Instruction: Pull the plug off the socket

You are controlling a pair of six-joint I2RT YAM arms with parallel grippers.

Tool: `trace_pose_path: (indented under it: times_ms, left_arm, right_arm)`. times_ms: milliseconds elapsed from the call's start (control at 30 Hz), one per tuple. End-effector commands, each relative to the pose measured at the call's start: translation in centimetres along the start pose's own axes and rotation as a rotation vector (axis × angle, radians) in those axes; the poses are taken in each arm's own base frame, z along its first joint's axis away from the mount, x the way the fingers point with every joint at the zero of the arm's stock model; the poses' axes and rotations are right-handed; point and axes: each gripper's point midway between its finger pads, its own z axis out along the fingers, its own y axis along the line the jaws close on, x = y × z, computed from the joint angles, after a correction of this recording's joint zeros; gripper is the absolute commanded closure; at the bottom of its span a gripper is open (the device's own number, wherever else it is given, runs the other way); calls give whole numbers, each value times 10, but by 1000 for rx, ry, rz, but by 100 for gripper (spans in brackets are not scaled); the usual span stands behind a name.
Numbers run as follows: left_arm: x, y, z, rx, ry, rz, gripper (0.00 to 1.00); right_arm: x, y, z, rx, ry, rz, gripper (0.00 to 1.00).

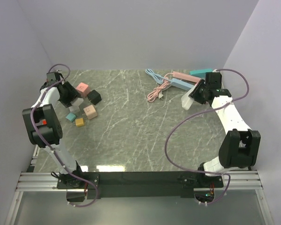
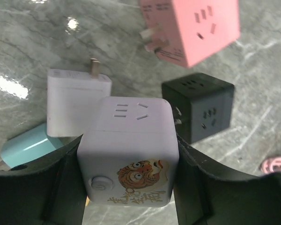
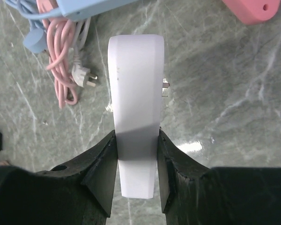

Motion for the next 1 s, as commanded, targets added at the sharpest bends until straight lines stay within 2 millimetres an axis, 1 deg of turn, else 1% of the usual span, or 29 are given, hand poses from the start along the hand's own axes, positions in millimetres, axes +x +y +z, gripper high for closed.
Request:
trace_pose_path:
  times_ms: [0,33,67,100,133,200,233,300,333,400,433,467,533,567,600,633,667,700,733,767,800,833,867,900,933,967]
  left_arm:
    - [-30,0,4,-17,-88,-31,97]
    - [-31,3,6,-30,-90,-37,90]
    - [-32,7,10,-41,-87,-44,86]
    - [-35,7,10,-39,-90,-47,80]
    - [-34,8,11,-43,-82,-53,62]
    - [-35,8,11,-42,-82,-62,48]
    - [-37,8,10,-41,-87,-64,36]
    - [-40,4,4,-34,-108,-67,25]
    - [-42,2,1,-28,-117,-65,18]
    - [-48,-2,-7,-19,-133,-65,10]
    - [-49,-5,-9,-9,-132,-64,4]
    - [-51,-9,-15,5,-139,-60,1]
    - [-54,-16,-24,28,-152,-56,1]
    - [-56,-19,-29,38,-156,-54,1]
    - [-56,-23,-33,48,-161,-54,1]
    - [-57,-25,-38,56,-164,-53,1]
    - [-58,-32,-49,84,-176,-50,1]
    - [-57,-35,-53,106,-181,-47,1]
    - [-59,-42,-66,136,-201,-42,1]
    - [-50,-48,-69,177,-176,-42,1]
    - [-48,-51,-74,200,-174,-40,1]
    - [-46,-58,-78,236,-174,-31,1]
    - [-40,-67,-87,283,-163,-22,1]
    - [-32,-68,-87,296,-149,-13,1]
    - [-30,-73,-94,315,-156,0,1]
    - [-24,-73,-95,324,-145,7,0]
  right_arm:
    - [-11,1,14,-52,-17,94,100]
    - [-13,0,17,-56,-24,106,100]
    - [-13,-4,22,-50,-19,123,100]
    - [-14,-3,24,-55,-19,142,100]
    - [-14,-5,30,-47,-17,153,100]
    - [-16,-8,36,-37,-16,186,100]
    - [-19,-10,40,-35,-26,199,100]
    - [-22,-16,48,-24,-30,250,100]
    - [-22,-18,55,-25,-28,268,100]
    - [-26,-21,60,-18,-30,317,100]
    - [-28,-25,66,-13,-31,337,100]
    - [-31,-24,68,-22,-38,353,100]
    - [-37,-28,75,-23,-53,409,100]
    - [-41,-26,78,-32,-57,434,100]
    - [-42,-26,81,-32,-55,445,100]
    - [-40,-27,90,-25,-43,457,100]
    - [-40,-23,93,-53,-33,466,100]
    - [-40,-20,96,-78,-34,495,100]
    - [-45,-19,103,-105,-51,519,100]
    - [-41,-20,107,-117,-41,555,100]
    - [-40,-18,111,-130,-35,562,100]
    - [-38,-19,118,-139,-34,568,100]
    - [-37,-20,121,-140,-26,580,100]
    - [-32,-20,124,-145,-3,596,100]
    - [-33,-21,129,-153,-10,596,99]
    - [-29,-23,131,-143,-1,603,81]
